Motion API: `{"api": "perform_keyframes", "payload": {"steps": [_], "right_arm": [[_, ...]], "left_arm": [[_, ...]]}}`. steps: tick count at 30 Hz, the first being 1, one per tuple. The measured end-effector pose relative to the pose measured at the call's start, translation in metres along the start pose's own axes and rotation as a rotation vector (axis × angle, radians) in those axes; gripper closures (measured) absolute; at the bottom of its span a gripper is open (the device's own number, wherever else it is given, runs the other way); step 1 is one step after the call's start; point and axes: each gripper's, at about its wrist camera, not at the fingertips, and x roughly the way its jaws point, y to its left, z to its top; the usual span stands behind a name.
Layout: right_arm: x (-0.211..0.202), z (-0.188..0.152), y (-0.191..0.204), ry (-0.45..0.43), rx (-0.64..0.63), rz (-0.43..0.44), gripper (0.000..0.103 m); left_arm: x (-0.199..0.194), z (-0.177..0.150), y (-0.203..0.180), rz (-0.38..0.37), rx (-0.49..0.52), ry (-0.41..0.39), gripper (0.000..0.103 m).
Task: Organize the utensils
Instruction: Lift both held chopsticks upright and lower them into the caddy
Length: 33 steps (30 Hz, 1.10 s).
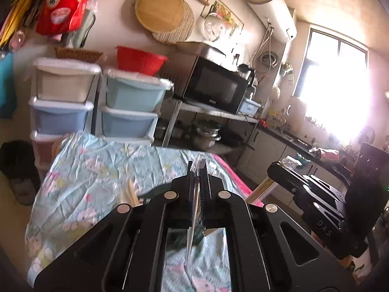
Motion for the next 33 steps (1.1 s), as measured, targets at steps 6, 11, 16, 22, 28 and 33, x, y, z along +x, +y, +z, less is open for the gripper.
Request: {"api": "perform_keyframes", "payload": {"steps": [6, 11, 16, 22, 28, 33], "right_arm": [[-0.007, 0.024, -0.004, -0.072, -0.013, -0.022, 0.097], [-0.007, 0.037, -0.009, -0.114, -0.015, -0.032, 0.097], [0.001, 0.038, -0.016, -0.138, 0.009, -0.031, 0.097], [0.023, 0.026, -0.029, -0.124, 0.053, -0.039, 0.097], [0.052, 0.006, -0.035, -0.059, 0.072, -0.047, 0.097], [0.069, -0.008, -0.033, -0.013, 0.081, -0.045, 0.097]], "left_arm": [[0.005, 0.02, -0.013, 0.002, 0.015, -0.052, 0.101], [0.005, 0.038, -0.017, 0.034, 0.035, -0.114, 0.101], [0.021, 0.044, -0.006, 0.07, 0.036, -0.137, 0.101], [0.041, 0.032, 0.01, 0.129, 0.034, -0.151, 0.101], [0.063, 0.013, 0.017, 0.147, 0.042, -0.112, 0.101], [0.076, -0.002, 0.02, 0.149, 0.057, -0.088, 0.101]]}}
